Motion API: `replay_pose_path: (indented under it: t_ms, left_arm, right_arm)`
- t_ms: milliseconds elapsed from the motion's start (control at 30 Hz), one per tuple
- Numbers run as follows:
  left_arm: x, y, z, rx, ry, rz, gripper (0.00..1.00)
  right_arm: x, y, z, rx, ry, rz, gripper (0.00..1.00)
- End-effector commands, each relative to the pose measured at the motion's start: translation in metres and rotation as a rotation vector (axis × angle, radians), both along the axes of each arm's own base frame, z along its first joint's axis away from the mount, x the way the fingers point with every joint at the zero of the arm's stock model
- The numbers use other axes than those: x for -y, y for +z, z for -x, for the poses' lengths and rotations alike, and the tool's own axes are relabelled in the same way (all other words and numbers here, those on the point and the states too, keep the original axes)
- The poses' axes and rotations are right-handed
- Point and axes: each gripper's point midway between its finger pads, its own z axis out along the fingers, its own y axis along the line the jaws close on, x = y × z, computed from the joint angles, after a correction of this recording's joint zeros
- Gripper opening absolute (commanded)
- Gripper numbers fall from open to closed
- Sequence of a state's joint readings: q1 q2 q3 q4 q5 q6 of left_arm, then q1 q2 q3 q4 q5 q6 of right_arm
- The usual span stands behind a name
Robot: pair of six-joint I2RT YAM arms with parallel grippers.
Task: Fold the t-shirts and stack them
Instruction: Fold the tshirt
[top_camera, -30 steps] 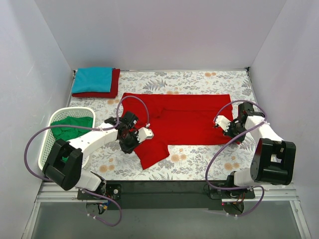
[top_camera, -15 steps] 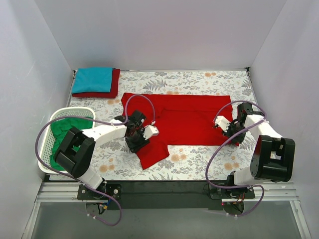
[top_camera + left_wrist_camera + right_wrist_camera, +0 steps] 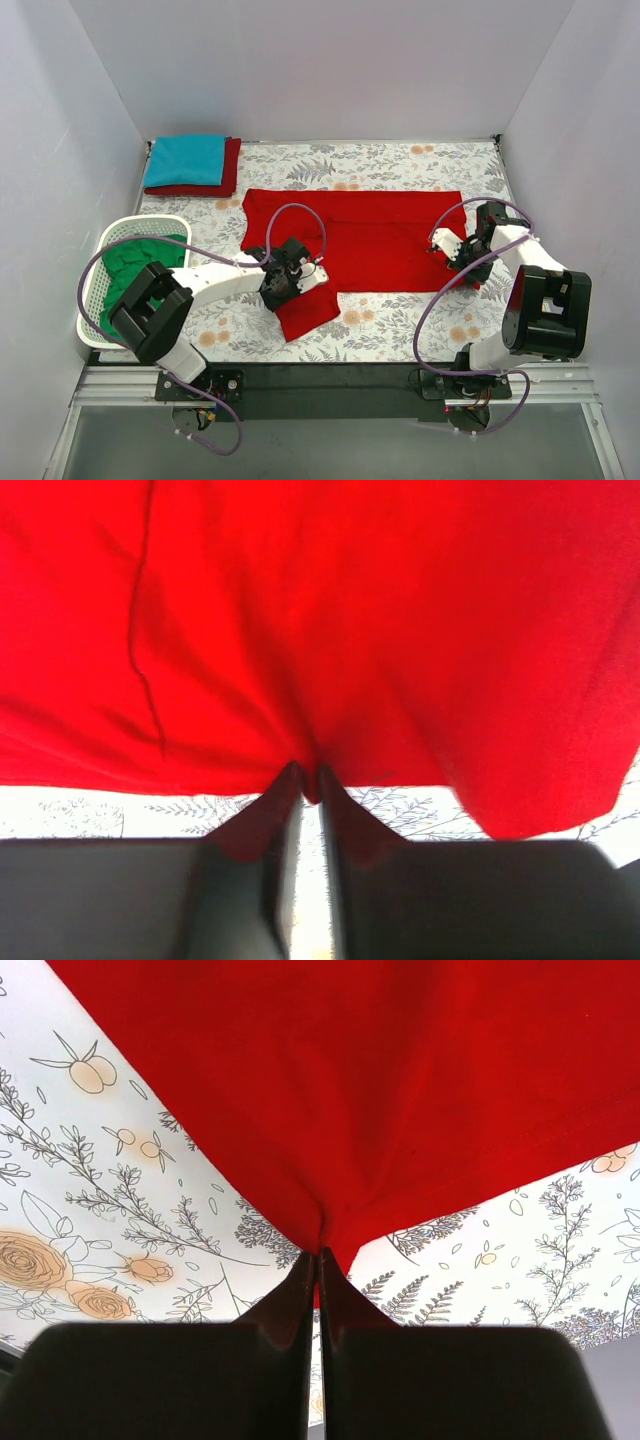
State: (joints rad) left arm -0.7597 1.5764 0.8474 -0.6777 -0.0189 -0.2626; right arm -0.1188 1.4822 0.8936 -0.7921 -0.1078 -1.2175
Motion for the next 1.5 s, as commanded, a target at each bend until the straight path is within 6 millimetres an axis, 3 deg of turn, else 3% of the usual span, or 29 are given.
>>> replay_pose_path:
  t_ms: [0,33,133,167,200,233,300,433,633,733,900,1200,1467]
  left_arm:
    - [-0.032,-0.054,0.041,-0.12,0.038,-0.14,0.08]
    - [-0.034,-0.054,0.042,-0.121,0.043,-0.143,0.01]
    - [-0.034,-0.046,0.043,-0.126,0.038,-0.142,0.0]
    - [-0.029,-0.037,0.038,-0.11,0.037,-0.122,0.0]
    - [-0.023,-0.017,0.037,-0.115,0.016,-0.08,0.0]
    - [-0.028,-0.016,0.042,-0.133,0.016,-0.098,0.0]
    - [-0.018,0.002,0.047,-0.151,-0.019,-0.021,0.0]
    - [-0.015,0.032,0.061,-0.188,-0.051,0.04,0.0]
    - [-0.02,0.054,0.057,-0.157,-0.052,0.096,0.0]
    - [-0.023,0.063,0.047,-0.146,-0.04,0.12,0.0]
    - [-0.024,0.088,0.014,-0.127,0.023,0.191,0.0]
    - [-0.02,0.097,-0.013,-0.118,0.031,0.222,0.0]
    - [-0.022,0.109,-0.064,-0.086,0.057,0.22,0.0]
  right_arm:
    - [0.001,0.005,-0.003,-0.001,-0.016,-0.009,0.01]
    - [0.001,0.005,-0.003,-0.002,-0.015,-0.009,0.01]
    - [0.001,0.006,0.0,0.0,-0.013,-0.008,0.01]
    - [0.001,0.008,-0.001,0.01,-0.007,-0.005,0.01]
    - [0.001,0.011,0.004,0.016,0.009,-0.003,0.01]
    - [0.001,0.01,0.007,0.006,0.008,-0.004,0.01]
    - [0.001,0.014,0.011,0.017,0.025,-0.009,0.01]
    - [-0.002,0.019,0.03,-0.002,0.039,-0.026,0.01]
    - [-0.002,0.024,0.04,0.009,0.057,-0.022,0.01]
    - [-0.001,0.026,0.039,0.005,0.057,-0.024,0.01]
    - [0.002,0.032,0.024,0.008,0.053,-0.028,0.01]
    - [0.001,0.042,-0.003,0.002,0.042,-0.062,0.01]
    - [0.005,0.043,-0.026,-0.007,0.039,-0.064,0.01]
